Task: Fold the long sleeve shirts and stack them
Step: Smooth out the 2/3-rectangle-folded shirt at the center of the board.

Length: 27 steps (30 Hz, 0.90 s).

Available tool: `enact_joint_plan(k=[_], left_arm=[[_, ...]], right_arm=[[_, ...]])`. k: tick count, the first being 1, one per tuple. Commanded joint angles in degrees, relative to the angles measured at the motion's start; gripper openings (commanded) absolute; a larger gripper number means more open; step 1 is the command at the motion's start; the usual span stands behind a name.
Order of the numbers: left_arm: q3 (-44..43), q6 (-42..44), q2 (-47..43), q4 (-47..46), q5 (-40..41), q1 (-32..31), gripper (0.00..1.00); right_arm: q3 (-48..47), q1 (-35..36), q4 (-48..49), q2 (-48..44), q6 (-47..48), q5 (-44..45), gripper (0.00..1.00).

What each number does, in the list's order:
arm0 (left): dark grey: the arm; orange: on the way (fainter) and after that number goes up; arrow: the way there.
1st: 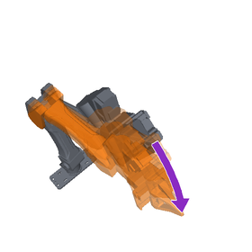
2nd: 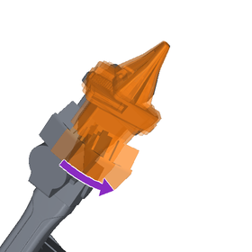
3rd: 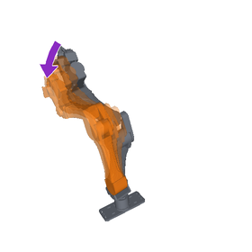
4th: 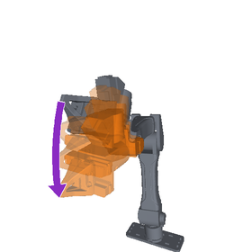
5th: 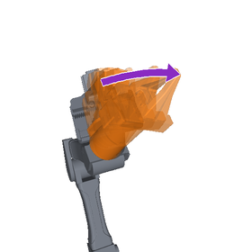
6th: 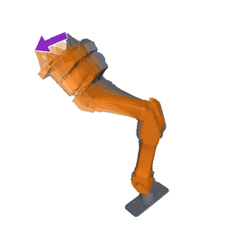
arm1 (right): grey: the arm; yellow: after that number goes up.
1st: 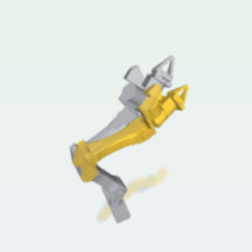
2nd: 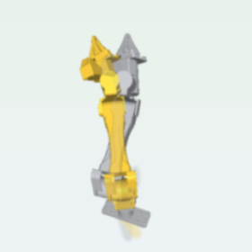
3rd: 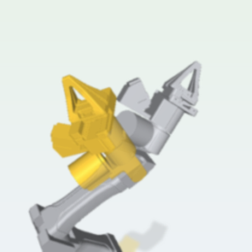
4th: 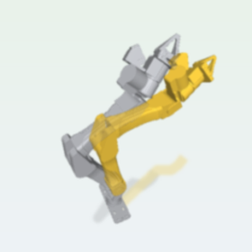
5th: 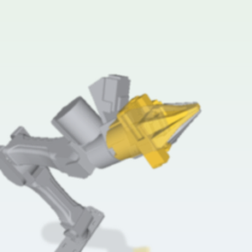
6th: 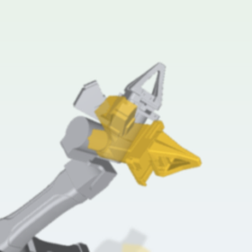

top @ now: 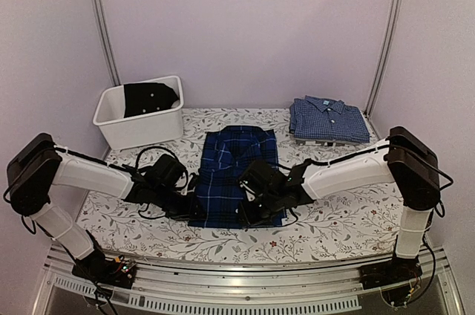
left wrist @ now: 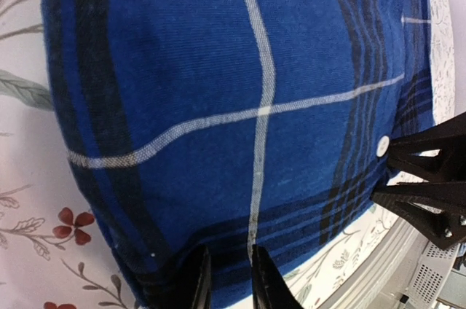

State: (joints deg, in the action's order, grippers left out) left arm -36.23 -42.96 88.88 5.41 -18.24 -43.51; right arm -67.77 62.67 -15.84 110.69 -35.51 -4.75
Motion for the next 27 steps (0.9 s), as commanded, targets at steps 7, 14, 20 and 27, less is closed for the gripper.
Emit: enact_joint_plan(k=[7, 14, 20, 27], left_arm=[[2.47, -0.4, 1.94, 0.65, 0.6, -0.26, 0.2], [2.31, -0.24, 2.61, 0.76, 0.73, -0.18, 0.19], [1.82, 0.05, 2.66, 1.47, 0.8, -0.18, 0.19], [1.52, 0.33, 2.38, 2.17, 0.87, -0.18, 0.19]], right_arm=[[9.15, -0.1, -0.55, -6.26, -5.99, 1.72, 0.33], [16.73, -1.11, -0.25, -13.64, -9.73, 2.7, 0.34], [23.66, -2.5, 1.97, -17.92, -12.55, 1.71, 0.34], [27.42, -3.43, 4.96, -20.81, -15.02, -0.03, 0.34]])
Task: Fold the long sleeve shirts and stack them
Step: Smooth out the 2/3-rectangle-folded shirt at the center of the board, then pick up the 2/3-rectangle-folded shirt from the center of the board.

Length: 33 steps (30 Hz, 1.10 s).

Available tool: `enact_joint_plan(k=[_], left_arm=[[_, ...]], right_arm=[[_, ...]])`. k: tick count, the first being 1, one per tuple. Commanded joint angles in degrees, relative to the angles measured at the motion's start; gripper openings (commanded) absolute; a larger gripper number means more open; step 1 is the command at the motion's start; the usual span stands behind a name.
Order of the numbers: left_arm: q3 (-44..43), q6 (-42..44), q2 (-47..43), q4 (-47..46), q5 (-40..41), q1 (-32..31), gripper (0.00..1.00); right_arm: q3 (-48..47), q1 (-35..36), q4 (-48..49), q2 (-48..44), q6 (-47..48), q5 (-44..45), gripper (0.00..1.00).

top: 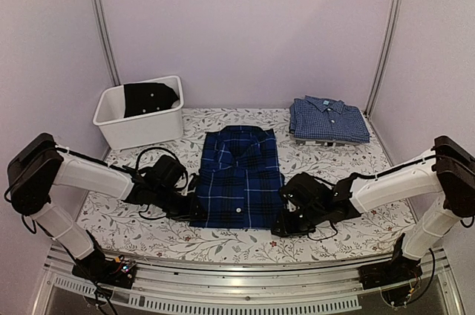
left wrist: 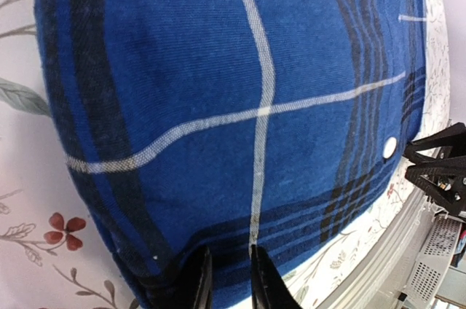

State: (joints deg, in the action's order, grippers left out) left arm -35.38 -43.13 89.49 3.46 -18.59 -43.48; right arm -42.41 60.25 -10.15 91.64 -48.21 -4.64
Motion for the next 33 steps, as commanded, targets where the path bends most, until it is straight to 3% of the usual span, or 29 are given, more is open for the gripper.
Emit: enact_joint_plan(k=[1, 9, 19, 33], left_arm=[[0.52, 0.67, 1.49, 4.28, 1.2, -0.2, 0.19], [-0.78, 1.3, -5.34, 8.47, 1.81, 0.06, 0.21], [4.47, 1.32, -13.21, 12.08, 1.74, 2.9, 0.26], [7.45, 0.17, -10.18, 5.4, -0.5, 2.97, 0.31]], right_arm=[[2.12, -1.01, -0.86, -2.26, -2.33, -0.04, 0.34], [4.74, -3.05, -2.65, -10.67, -3.75, 0.76, 0.34], [6.41, -5.14, 1.24, -8.64, -3.53, -1.95, 0.33], [9.1, -5.79, 5.24, -6.57, -4.51, -2.79, 0.32]])
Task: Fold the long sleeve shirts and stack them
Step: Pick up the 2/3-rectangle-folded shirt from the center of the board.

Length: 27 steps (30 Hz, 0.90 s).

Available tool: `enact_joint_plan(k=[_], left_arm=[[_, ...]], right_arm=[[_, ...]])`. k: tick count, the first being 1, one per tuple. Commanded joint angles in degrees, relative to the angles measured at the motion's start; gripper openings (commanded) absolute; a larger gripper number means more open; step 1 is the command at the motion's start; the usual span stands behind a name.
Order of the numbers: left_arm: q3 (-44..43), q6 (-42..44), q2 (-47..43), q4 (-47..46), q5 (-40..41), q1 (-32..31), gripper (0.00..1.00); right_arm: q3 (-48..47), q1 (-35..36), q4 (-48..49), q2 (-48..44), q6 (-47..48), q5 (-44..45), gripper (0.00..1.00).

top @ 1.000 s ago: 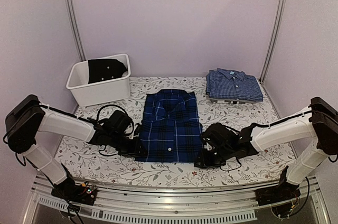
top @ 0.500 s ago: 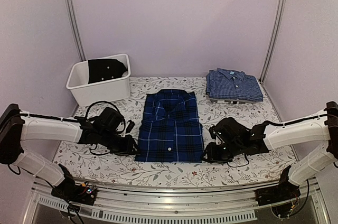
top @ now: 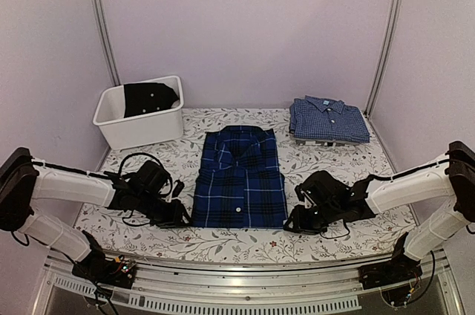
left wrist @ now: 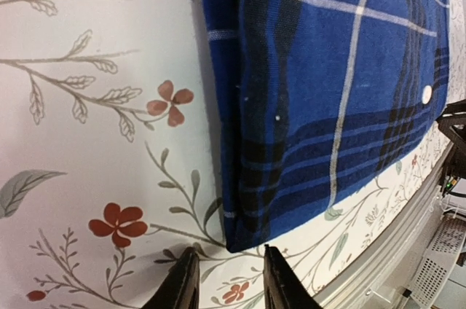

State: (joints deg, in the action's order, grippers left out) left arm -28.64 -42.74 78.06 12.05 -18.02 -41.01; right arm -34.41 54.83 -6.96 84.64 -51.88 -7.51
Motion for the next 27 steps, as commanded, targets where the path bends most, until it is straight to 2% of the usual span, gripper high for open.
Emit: enact_joint_plan(k=[1, 16, 27], left_arm=[[0.7, -0.32, 1.44, -3.47, -1.13, 0.5, 0.31], [-0.33, -1.04, 4.16, -3.06, -0.91, -0.52, 0.28], [-0.41, -2.98, 4.23, -3.43, -1.26, -1.24, 0.18]], right_arm=[[1.6, -0.54, 2.37, 0.37, -0.92, 0.12, 0.32], [2.02, -1.12, 6.52, 2.7, -1.25, -0.42, 0.3], [3.21, -1.13, 5.98, 2.14, -1.96, -1.08, 0.28]])
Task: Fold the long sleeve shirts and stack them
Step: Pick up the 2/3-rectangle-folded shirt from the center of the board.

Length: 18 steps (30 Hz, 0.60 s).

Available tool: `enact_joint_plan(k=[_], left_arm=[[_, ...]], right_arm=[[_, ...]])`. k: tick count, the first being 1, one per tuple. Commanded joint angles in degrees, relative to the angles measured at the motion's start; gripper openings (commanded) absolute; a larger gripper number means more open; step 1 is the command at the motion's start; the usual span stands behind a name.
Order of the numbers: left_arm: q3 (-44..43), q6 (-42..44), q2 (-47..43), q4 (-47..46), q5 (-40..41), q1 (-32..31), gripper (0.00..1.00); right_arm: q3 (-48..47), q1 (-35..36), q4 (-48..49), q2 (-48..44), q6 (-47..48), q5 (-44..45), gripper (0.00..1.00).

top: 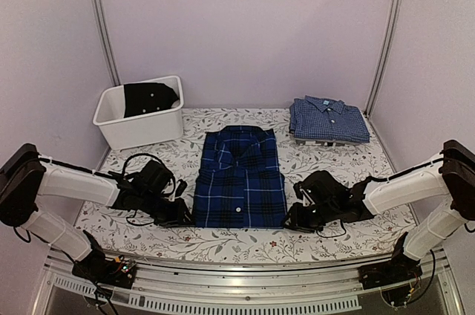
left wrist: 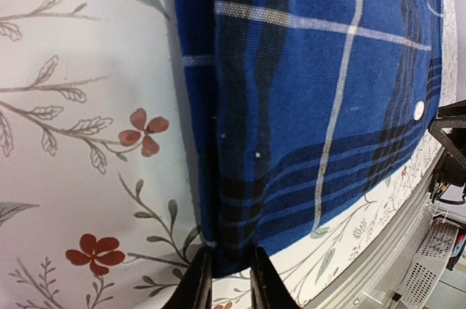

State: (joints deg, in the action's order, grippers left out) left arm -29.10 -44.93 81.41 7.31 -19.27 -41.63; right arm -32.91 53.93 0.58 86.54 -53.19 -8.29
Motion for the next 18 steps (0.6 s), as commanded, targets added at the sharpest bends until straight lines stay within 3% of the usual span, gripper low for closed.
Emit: enact_joint_plan(k=[1, 7, 11, 14, 18], left_arm=[[0.02, -0.83, 0.79, 1.26, -0.22, -0.61, 0.17], [-0.29, -1.2, 0.59, 0.85, -1.01, -0.6, 0.08], [-0.51, -1.54, 0.49, 0.67, -1.52, -0.61, 0.0], [-0.73, -1.67, -0.31, 0.79, -1.63, -0.77, 0.0], [-1.29, -2.02, -3.1, 3.4, -0.17, -1.75, 0.0]], right_arm=[[1.66, -0.21, -1.49, 0.13, -0.62, -0.36, 0.27], [1.27, -0.23, -1.07, 0.29, -0.47, -1.62, 0.23], [1.25, -0.23, -1.05, 0.14, -0.55, -1.55, 0.13], [1.11, -0.15, -1.88, -0.72, -0.64, -1.12, 0.02], [0.98, 0.6, -3.66, -3.58, -0.52, 0.63, 0.0]])
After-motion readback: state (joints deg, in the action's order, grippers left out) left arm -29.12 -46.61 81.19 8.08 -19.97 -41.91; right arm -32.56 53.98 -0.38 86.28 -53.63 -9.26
